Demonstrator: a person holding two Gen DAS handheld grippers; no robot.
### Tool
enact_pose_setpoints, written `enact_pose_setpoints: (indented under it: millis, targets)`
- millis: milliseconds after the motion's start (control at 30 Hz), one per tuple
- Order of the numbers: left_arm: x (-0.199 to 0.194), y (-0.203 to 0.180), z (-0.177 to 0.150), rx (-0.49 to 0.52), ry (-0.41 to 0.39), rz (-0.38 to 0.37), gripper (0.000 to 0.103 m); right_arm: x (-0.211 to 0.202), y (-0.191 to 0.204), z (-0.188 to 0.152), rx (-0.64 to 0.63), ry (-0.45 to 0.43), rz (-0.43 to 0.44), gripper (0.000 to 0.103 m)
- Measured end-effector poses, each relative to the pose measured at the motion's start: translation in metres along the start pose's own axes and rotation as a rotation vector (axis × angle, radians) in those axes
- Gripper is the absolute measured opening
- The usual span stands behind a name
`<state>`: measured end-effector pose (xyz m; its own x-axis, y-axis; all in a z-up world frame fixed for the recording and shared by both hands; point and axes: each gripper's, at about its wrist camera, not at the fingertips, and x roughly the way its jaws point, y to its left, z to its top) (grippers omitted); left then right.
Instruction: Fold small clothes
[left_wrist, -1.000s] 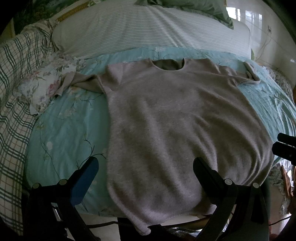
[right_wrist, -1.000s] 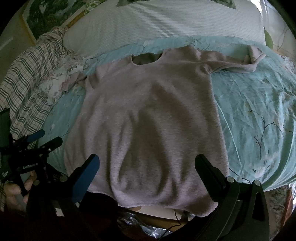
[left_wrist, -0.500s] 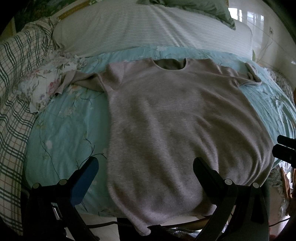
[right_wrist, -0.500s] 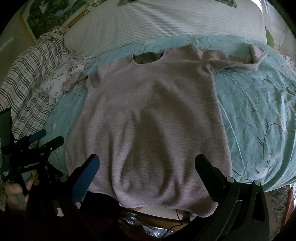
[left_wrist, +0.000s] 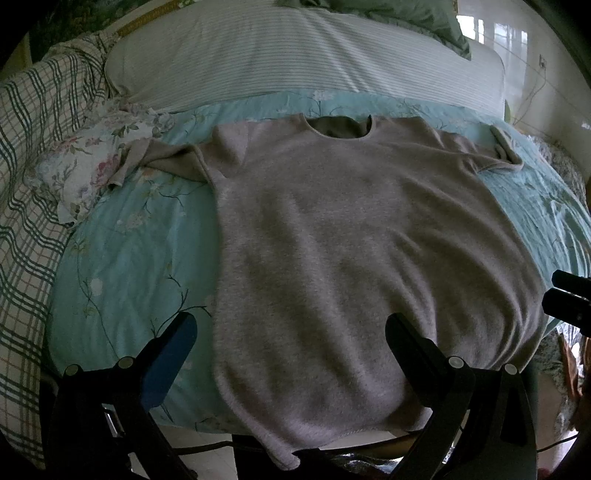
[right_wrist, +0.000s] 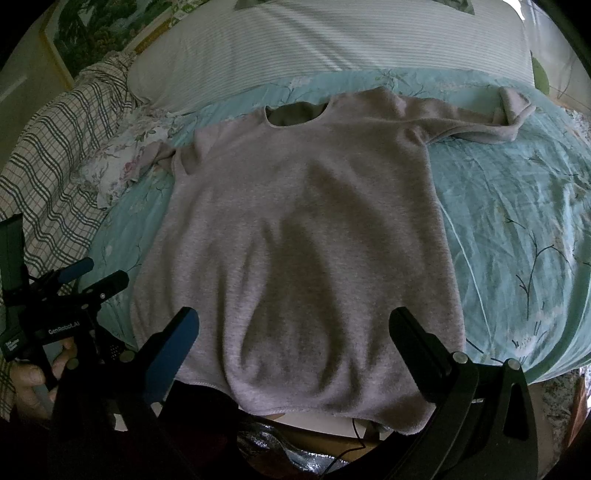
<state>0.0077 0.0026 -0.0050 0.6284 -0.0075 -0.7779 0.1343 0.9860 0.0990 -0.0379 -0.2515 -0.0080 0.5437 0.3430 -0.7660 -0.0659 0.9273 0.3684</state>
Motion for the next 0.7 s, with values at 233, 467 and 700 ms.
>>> enact_pose_setpoints:
  millis: [233,467,700]
  targets:
    - [0.004,0.0,0.0,-0.002,0.036,-0.004,0.102,0.0,-0.001,0.001,0.0,0.0,0.0,0.103]
    - [0.007,-0.002,0.001,-0.008,0.069,-0.021,0.102,0.003,0.002,0.003,-0.001,-0.006,-0.002,0.103]
    - [0.011,0.0,0.001,0.002,0.035,-0.019,0.102,0.005,-0.015,0.016,0.021,-0.023,-0.008,0.103]
